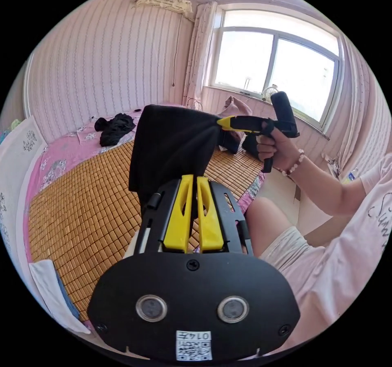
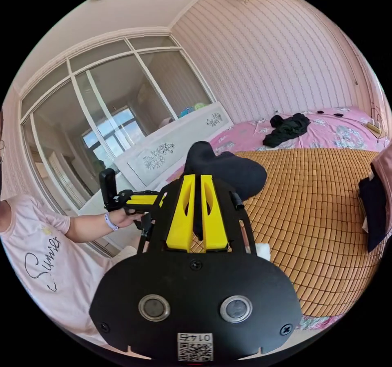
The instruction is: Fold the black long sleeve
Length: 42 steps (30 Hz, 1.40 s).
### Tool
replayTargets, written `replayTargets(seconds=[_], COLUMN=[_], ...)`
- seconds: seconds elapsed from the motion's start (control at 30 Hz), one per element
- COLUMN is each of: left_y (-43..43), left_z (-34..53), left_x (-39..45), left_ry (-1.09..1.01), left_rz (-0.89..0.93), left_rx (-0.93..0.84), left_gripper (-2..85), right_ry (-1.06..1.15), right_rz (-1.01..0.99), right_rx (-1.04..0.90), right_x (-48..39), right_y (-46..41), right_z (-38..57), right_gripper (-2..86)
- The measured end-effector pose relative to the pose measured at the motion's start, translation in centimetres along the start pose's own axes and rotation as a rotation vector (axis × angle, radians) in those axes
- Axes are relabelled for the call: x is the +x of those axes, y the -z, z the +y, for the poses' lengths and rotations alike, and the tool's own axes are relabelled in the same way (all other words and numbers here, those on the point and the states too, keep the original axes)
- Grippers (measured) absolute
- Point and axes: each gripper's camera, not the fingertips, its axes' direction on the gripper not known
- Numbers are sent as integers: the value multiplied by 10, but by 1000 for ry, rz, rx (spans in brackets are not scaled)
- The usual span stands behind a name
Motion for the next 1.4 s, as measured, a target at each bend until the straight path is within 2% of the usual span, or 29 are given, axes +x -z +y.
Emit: replayTargets(seconds=[0.1, 0.2, 0.27, 0.37, 0.43, 0.57, 0.7, 0.77, 0.8, 0.9, 0.97, 1.07, 1.13, 1.23, 1.4], left_y=[-1, -3, 4, 15, 18, 15, -8, -30, -35, -55, -59, -57, -52, -33, 12], left_z=[51, 104, 136, 161, 169, 171, 165, 161, 160, 152, 144, 140, 139, 137, 119], left_x=[-28, -63, -91, -122, -137, -161, -171, -181, -184, -191, -191, -193, -196, -196, -193], left_ry=[106, 234, 335, 421, 445, 469, 436, 461, 473, 465, 394, 349, 370, 385, 377], left_rz=[-45, -47, -52, -91, -115, -85, -92, -44, -28, -30, -69, -31, -40, -44, -52], left_rx=[-117, -209, -259, -292, -298, -276, -367, -447, -457, -495, -507, -511, -518, -484, -358], left_gripper=[-1, 15, 28, 37, 44, 64, 81, 87, 88, 72, 39, 7, -2, -8, -10], right_ry=[-158, -234, -205, -95, 71, 268, 302, 408, 490, 351, 281, 117, -8, -174, -307], right_rz=[148, 71, 44, 68, 96, 201, 237, 338, 332, 234, 186, 123, 198, 314, 273], right_rx=[-142, -266, -327, -475, -616, -725, -782, -862, -816, -833, -692, -451, -302, -249, -263], right_x=[24, 26, 12, -21, -53, -91, -99, -94, -91, -65, -51, -19, 15, 61, 96], right_y=[-54, -98, -125, -179, -230, -298, -357, -381, -378, -359, -319, -228, -159, -105, -82], right_z=[32, 68, 86, 107, 117, 122, 123, 135, 137, 115, 98, 77, 82, 106, 138], right_gripper=[14, 20, 28, 54, 81, 114, 107, 76, 44, 8, 3, 3, 3, 3, 3])
